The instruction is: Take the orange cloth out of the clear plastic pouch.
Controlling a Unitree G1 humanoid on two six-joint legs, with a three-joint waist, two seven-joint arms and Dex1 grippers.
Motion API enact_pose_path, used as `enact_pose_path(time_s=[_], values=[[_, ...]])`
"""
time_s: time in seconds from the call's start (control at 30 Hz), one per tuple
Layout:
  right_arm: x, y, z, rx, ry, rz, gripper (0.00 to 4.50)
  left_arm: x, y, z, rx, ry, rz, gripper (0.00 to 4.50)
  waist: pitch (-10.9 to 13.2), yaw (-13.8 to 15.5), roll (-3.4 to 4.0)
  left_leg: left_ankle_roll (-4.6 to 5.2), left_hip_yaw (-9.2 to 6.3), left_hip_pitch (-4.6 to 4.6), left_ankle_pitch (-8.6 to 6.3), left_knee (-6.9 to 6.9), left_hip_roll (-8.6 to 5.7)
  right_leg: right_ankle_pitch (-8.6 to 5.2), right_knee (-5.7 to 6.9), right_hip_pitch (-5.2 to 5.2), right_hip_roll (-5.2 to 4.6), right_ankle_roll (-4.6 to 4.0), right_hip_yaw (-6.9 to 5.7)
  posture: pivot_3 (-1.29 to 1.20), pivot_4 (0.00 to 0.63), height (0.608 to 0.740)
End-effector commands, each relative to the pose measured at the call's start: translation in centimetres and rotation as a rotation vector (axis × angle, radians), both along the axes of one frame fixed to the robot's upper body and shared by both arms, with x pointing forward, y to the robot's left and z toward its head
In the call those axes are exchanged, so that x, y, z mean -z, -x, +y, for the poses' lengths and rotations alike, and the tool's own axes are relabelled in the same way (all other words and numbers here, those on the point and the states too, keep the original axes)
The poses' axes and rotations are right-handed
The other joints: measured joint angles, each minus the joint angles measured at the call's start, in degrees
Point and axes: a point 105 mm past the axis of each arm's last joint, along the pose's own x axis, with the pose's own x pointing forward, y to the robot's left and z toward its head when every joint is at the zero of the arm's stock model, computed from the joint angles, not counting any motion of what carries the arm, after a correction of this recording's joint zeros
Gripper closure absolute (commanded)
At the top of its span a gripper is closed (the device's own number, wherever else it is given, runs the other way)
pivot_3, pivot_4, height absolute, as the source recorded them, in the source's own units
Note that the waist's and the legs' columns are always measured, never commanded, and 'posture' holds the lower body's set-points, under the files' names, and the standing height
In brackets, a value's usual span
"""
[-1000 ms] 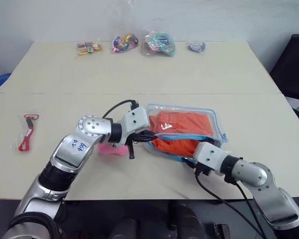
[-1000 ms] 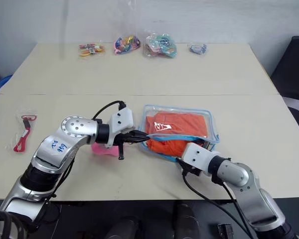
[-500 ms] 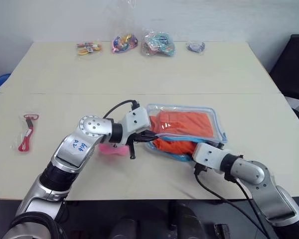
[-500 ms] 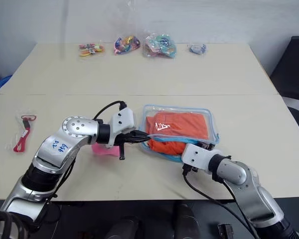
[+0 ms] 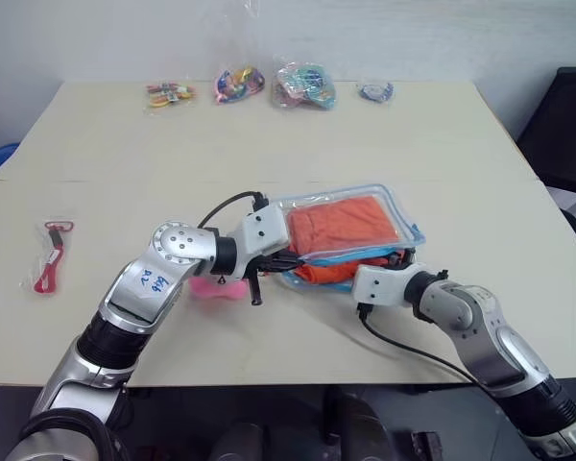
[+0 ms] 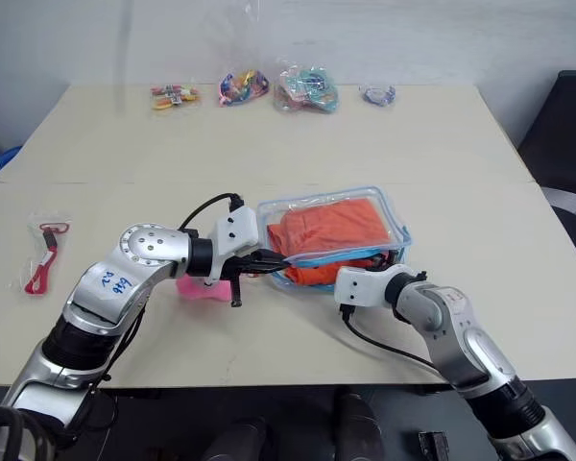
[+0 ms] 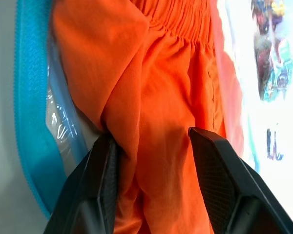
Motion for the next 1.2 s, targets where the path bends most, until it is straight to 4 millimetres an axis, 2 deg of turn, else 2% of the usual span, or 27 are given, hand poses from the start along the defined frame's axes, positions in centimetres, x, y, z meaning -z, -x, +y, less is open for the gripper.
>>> enact_pose_path(time_s=[0.03,0.2,0.23,0.47,0.8,0.97,1.1,1.2], values=[[2.9,0.0,-0.8,0.037,0.03,0.103,2.73,-0.9,0.1,-0.5,0.024,0.017,-0.04,4.5,0.0,-0.1,-0.01,-0.01,-0.01,0.0,0.0,0.0,0.01,0.0,0.0,0.0,0.0,0.0,-0.01,0.0,0.15,0.74],[2.7,0.1,-0.3,0.018,0.02,0.105,4.36,-1.0,-0.1,-0.5,0.011,0.024,-0.036,4.5,0.0,-0.3,0.0,-0.02,-0.01,0.0,0.01,0.0,0.01,0.0,0.0,0.0,0.0,0.0,-0.01,0.0,0.15,0.74],[2.6,0.1,-0.2,0.013,0.02,0.1,4.44,-1.0,-0.1,-0.5,0.009,0.024,-0.035,4.5,0.0,-0.3,0.0,-0.02,-0.02,0.0,0.01,0.0,0.01,0.0,0.0,0.0,0.0,0.0,-0.01,0.0,0.15,0.74],[0.0,1.0,1.1,-0.052,-0.01,0.062,4.44,-0.6,-1.0,-1.2,-0.045,0.033,-0.035,4.5,0.0,-0.1,0.0,-0.03,-0.05,-0.03,0.01,0.0,0.0,0.0,0.0,-0.02,0.0,0.0,-0.03,0.0,0.15,0.74],[-4.2,4.4,2.2,-0.147,-0.097,0.096,4.44,-0.3,-4.2,-1.1,-0.175,0.003,-0.097,4.5,0.0,0.3,0.0,-0.03,-0.07,-0.07,0.01,0.0,-0.03,0.0,-0.02,-0.05,0.01,0.0,-0.05,0.0,0.15,0.74],[-5.4,6.6,1.4,-0.166,-0.123,0.189,4.44,-0.3,-5.4,-1.1,-0.193,-0.014,-0.137,4.5,0.0,0.5,0.0,-0.02,-0.1,-0.09,0.01,0.0,-0.06,0.0,-0.02,-0.06,0.0,0.0,-0.07,0.0,0.15,0.74],[-5.4,8.8,1.1,-0.213,-0.138,0.302,4.44,-0.5,-5.9,-1.3,-0.191,-0.019,-0.163,4.5,0.0,0.4,0.0,-0.02,-0.12,-0.1,0.01,0.0,-0.06,0.0,-0.02,-0.05,0.0,0.0,-0.08,0.0,0.15,0.74],[-6.5,9.9,0.6,-0.214,-0.173,0.347,4.44,-0.6,-6.2,-1.1,-0.174,-0.042,-0.191,4.5,0.0,0.4,0.0,-0.02,-0.09,-0.1,0.01,0.0,-0.06,0.0,-0.02,-0.05,-0.01,0.01,-0.07,0.0,0.15,0.74]])
